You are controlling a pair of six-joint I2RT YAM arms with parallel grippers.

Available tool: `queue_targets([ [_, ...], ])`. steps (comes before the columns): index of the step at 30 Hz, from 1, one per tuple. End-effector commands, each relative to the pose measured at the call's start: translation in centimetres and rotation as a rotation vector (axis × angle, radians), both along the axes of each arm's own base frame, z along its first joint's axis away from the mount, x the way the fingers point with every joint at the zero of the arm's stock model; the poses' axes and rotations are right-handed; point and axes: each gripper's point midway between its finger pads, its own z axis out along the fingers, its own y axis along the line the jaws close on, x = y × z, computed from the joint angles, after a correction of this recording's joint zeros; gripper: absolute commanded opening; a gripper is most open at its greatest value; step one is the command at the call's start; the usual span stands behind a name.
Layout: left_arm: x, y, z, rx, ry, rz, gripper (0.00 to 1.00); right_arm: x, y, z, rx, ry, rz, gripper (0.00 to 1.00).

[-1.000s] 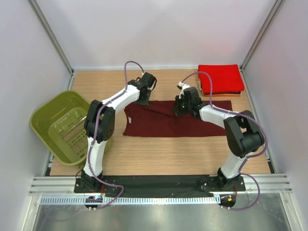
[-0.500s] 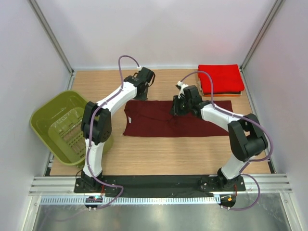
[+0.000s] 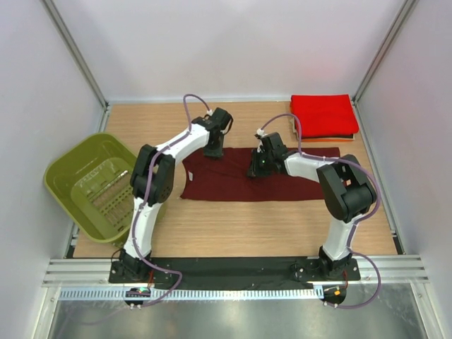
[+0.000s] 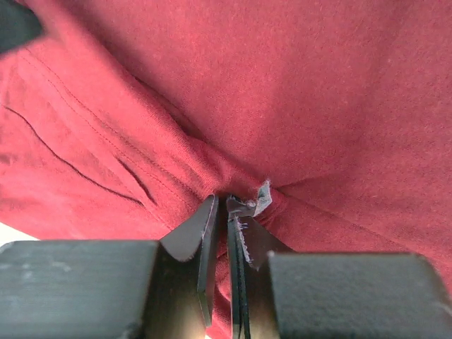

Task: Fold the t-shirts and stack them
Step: Fold the tshirt

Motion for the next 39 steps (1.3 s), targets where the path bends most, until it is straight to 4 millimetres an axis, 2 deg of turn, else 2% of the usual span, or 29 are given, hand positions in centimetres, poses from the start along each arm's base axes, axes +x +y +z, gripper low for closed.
queue_targets([
  [1, 0.8, 1.3, -1.0, 0.067, -0.001, 0.030, 0.23, 2.0, -0.2, 2.5, -0.012, -0.084, -0.042, 0.17],
  [2, 1.2, 1.2, -0.7, 0.070, -0.008, 0.022, 0.24, 2.3, -0.4, 2.8, -0.035, -0.095, -0.048, 0.17],
  [5, 3.1, 0.9, 1.7, 0.045, -0.062, 0.018, 0.27, 2.8, -0.4, 5.4, -0.035, -0.127, -0.040, 0.17],
  [6, 4.1, 0.3, 3.6, 0.025, -0.101, 0.018, 0.28, 2.6, -0.2, 6.4, -0.021, -0.134, -0.034, 0.17],
  [9, 3.8, 1.7, 6.5, 0.074, -0.113, 0.056, 0.31, 1.9, 0.1, 8.1, 0.011, -0.128, -0.030, 0.18],
  [10, 3.0, 2.4, 7.3, 0.094, -0.097, 0.065, 0.31, 1.4, 0.4, 8.1, 0.016, -0.116, -0.025, 0.18],
  [11, 2.5, 2.8, 9.2, 0.085, -0.123, 0.086, 0.32, 1.2, 0.4, 8.2, 0.019, -0.109, -0.025, 0.18],
  [12, 1.8, 3.0, 9.8, 0.072, -0.119, 0.092, 0.32, 0.5, 0.3, 7.8, 0.019, -0.080, -0.023, 0.18],
  [13, 0.5, 3.2, 9.0, 0.065, -0.079, 0.088, 0.32, 0.1, 0.1, 7.9, 0.020, -0.067, -0.033, 0.18],
  [14, -1.0, 2.7, 10.8, 0.007, -0.086, 0.068, 0.32, -0.2, 0.0, 7.7, 0.017, -0.046, -0.053, 0.18],
  [15, -1.9, 2.6, 11.0, -0.005, -0.080, 0.058, 0.32, -0.9, -0.7, 7.0, -0.009, -0.005, -0.076, 0.18],
  [16, -3.6, 3.1, 9.9, 0.009, -0.039, 0.048, 0.31, -1.3, -0.8, 7.2, -0.005, 0.008, -0.078, 0.17],
  [17, -4.8, 2.6, 9.9, 0.000, -0.024, 0.024, 0.29, -1.8, -0.9, 6.9, -0.002, 0.031, -0.090, 0.17],
  [18, -6.2, 2.0, 10.8, -0.050, -0.009, -0.011, 0.28, -2.7, -1.0, 6.3, -0.005, 0.064, -0.088, 0.17],
  [20, -9.2, 1.8, 9.2, -0.035, 0.062, -0.042, 0.23, -3.3, -1.5, 5.4, -0.019, 0.092, -0.100, 0.17],
  [21, -10.4, 1.5, 9.3, -0.050, 0.080, -0.059, 0.21, -4.1, -1.9, 4.5, -0.037, 0.121, -0.100, 0.17],
  [23, -12.4, 1.8, 7.8, -0.030, 0.127, -0.067, 0.18, -4.7, -2.3, 3.5, -0.050, 0.148, -0.104, 0.16],
  [24, -13.1, 1.5, 7.8, -0.027, 0.124, -0.078, 0.16, -5.3, -2.6, 2.6, -0.063, 0.166, -0.112, 0.16],
  [29, -15.2, 2.8, 4.5, 0.034, 0.181, -0.039, 0.14, -6.0, -4.5, 0.6, -0.116, 0.190, -0.162, 0.16],
  [31, -15.5, 4.3, 2.7, 0.108, 0.194, -0.010, 0.13, -6.3, -4.9, 0.4, -0.122, 0.193, -0.161, 0.16],
  [35, -16.4, 6.8, 0.0, 0.236, 0.230, 0.045, 0.10, -6.1, -5.4, 1.7, -0.117, 0.167, -0.160, 0.16],
  [39, -16.6, 7.2, -1.7, 0.261, 0.243, 0.060, 0.11, -5.7, -5.2, 3.0, -0.104, 0.145, -0.154, 0.16],
])
